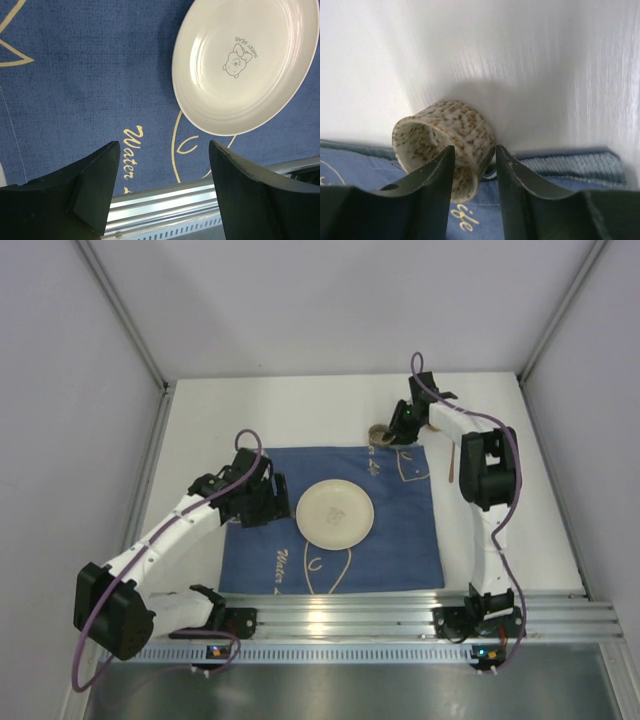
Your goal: Set the dinner table for one person
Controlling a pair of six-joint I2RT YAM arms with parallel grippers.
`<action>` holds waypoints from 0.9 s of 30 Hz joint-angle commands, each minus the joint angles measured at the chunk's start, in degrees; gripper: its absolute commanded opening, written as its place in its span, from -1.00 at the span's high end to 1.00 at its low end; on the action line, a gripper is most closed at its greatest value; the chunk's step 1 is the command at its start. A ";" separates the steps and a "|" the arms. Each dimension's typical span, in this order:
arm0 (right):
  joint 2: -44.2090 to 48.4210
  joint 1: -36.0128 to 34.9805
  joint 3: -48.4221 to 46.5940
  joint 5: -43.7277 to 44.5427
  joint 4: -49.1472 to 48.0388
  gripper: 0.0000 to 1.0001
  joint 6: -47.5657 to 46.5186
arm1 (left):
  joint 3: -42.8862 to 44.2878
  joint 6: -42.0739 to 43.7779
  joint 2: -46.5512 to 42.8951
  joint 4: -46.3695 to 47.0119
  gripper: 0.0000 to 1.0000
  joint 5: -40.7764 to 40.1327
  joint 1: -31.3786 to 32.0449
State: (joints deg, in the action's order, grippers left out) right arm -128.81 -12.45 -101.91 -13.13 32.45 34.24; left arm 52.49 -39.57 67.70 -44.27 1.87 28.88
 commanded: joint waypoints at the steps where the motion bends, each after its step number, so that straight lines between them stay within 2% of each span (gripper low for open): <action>1: -3.11 0.06 -4.87 1.09 -0.72 0.42 2.23 | 2.62 1.87 0.32 -1.17 -0.53 0.24 0.03; 3: -4.51 0.14 -6.54 0.82 -0.72 0.64 3.02 | 3.14 2.57 0.68 -1.61 -0.53 0.33 0.03; 4: -4.95 0.06 -6.98 0.65 -0.72 0.83 3.37 | 3.32 2.83 1.03 -1.61 -0.53 0.15 0.03; 6: -5.57 0.06 -8.57 0.64 -0.72 0.98 3.90 | 3.85 3.27 1.29 -2.05 -0.53 0.07 0.03; 10: -5.40 0.40 -12.08 1.17 -0.63 1.00 3.99 | 4.46 3.63 2.43 -2.05 -0.53 0.42 0.03; 16: 3.03 1.99 -13.76 1.87 -0.63 1.00 1.80 | 5.87 3.71 3.57 -1.52 -0.52 0.59 0.03; 19: 10.40 2.69 -8.85 2.14 -0.72 1.00 -1.36 | 7.18 4.24 4.19 -1.26 -0.52 -0.63 0.03; 22: 19.63 2.52 1.42 2.66 -0.72 1.00 -4.88 | 8.77 5.29 5.33 -1.08 -0.52 -3.17 0.03; 23: 24.53 2.52 7.97 3.10 -0.72 1.00 -5.41 | 10.08 5.47 5.68 -0.99 -0.53 -3.45 0.03; 27: 33.79 2.34 23.31 4.25 -0.72 1.00 -6.38 | 12.72 5.82 8.06 0.06 -0.54 -3.01 0.03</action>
State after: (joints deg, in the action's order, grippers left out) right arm -100.31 -9.80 -86.48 -9.76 31.53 30.33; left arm 62.08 -34.96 74.59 -45.47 -0.08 28.88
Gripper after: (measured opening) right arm 0.076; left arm 0.766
